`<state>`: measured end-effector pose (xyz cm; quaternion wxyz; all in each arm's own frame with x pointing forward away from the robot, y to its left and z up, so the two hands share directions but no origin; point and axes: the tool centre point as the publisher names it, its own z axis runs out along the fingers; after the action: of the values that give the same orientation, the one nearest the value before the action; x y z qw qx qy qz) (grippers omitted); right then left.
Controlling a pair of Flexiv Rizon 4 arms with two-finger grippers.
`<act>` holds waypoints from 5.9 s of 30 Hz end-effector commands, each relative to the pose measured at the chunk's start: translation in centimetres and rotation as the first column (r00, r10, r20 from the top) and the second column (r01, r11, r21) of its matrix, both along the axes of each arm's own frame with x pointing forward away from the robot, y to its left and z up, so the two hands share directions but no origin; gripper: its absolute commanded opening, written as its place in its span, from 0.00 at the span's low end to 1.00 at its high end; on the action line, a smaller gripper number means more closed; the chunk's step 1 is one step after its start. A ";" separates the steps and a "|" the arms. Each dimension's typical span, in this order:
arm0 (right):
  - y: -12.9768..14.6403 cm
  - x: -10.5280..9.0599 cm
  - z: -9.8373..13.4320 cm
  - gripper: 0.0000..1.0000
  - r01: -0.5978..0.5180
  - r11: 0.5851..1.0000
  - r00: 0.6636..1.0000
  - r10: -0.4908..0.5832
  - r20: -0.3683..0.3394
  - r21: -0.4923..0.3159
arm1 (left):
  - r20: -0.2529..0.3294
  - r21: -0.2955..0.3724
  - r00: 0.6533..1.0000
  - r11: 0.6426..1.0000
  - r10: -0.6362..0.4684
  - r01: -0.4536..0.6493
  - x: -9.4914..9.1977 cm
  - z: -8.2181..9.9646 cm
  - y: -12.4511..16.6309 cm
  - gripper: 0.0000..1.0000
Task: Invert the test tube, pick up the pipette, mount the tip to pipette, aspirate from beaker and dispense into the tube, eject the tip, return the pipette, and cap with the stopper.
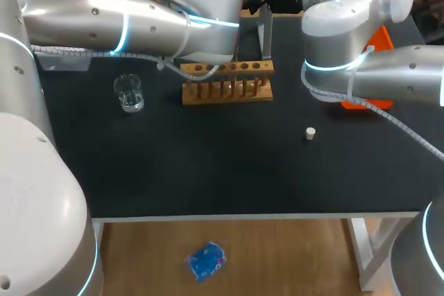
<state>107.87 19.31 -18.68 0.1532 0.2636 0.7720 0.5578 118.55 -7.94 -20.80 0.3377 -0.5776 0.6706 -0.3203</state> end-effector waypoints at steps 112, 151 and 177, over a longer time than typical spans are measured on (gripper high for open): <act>-13.8 -15.4 -1.0 1.00 -0.247 0.969 0.969 0.246 0.030 0.030 | -0.095 -0.112 0.144 0.154 -0.985 0.982 -20.2 2.0 -6.1 1.00; -17.2 -21.6 -4.4 1.00 -0.367 0.930 0.925 0.365 0.106 0.004 | -0.082 -0.095 0.364 0.371 -0.928 0.924 -18.1 -1.5 -8.0 1.00; -17.2 -21.6 -4.4 1.00 -0.367 0.930 0.925 0.365 0.106 0.004 | -0.054 -0.094 0.369 0.373 -0.928 0.923 -16.5 -2.8 -9.8 1.00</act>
<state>86.31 2.10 -23.05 0.0829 0.0876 0.7917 0.5989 101.80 -17.70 -23.47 0.0553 -0.1271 0.8862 -0.4422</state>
